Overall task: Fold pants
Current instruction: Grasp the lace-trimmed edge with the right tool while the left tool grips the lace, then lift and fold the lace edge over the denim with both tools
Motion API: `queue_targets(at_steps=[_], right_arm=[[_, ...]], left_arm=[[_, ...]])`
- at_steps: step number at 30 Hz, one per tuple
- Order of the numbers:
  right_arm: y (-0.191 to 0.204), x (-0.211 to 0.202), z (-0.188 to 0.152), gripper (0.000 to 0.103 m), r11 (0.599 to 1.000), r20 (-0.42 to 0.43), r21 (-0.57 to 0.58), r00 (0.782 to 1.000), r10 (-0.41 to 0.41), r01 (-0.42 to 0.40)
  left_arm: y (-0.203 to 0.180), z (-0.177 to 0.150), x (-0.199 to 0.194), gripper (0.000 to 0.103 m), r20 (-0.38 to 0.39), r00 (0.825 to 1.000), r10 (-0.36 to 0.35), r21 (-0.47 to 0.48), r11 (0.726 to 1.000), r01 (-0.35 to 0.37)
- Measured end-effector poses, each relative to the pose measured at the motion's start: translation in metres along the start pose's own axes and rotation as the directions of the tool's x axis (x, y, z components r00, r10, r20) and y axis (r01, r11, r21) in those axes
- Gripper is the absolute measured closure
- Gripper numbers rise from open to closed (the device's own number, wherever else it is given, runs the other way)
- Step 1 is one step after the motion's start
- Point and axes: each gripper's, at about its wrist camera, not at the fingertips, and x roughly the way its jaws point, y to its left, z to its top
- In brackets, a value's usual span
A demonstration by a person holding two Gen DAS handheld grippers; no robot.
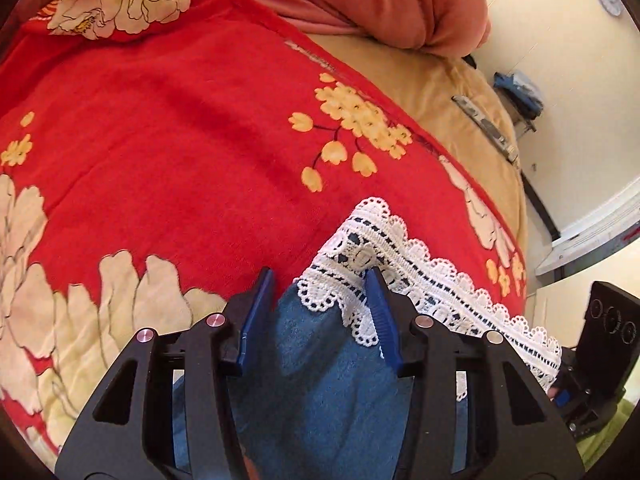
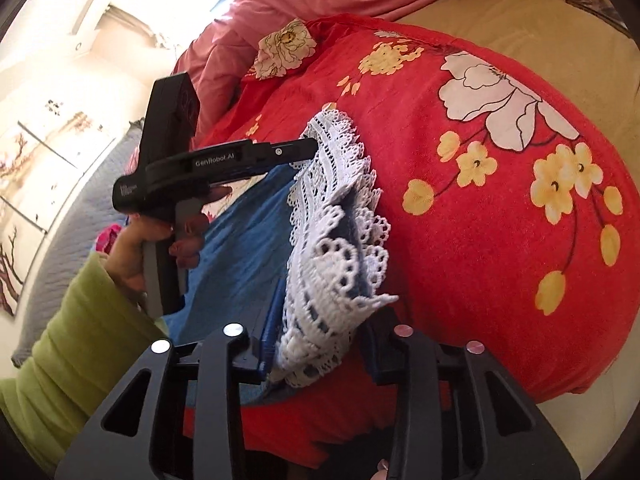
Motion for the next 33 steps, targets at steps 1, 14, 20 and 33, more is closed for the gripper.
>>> queue_targets(at_steps=[1,14,20,33], right_arm=[[-0.001,0.001,-0.001,0.075,1.000,-0.001,0.006,1.000,0.003,-0.003],[0.006,-0.003,0.003,0.082,0.999,0.029,0.003,0.998,0.050,-0.050],[0.041,-0.014,0.005,0.082,0.991,0.101,-0.111,0.991,0.085,-0.073],[0.171,0.017,-0.012,0.082,0.891,0.026,-0.438,0.988,0.151,-0.124]], left_arm=[[0.001,0.000,0.001,0.064,0.004,1.000,-0.007,-0.004,1.000,0.007],[-0.010,-0.005,-0.005,0.088,0.017,1.000,0.025,0.037,0.999,-0.026],[-0.010,-0.011,-0.040,0.090,0.105,0.994,-0.016,0.045,0.999,0.012],[0.045,-0.067,-0.156,0.090,0.276,0.960,-0.041,-0.047,0.997,0.057]])
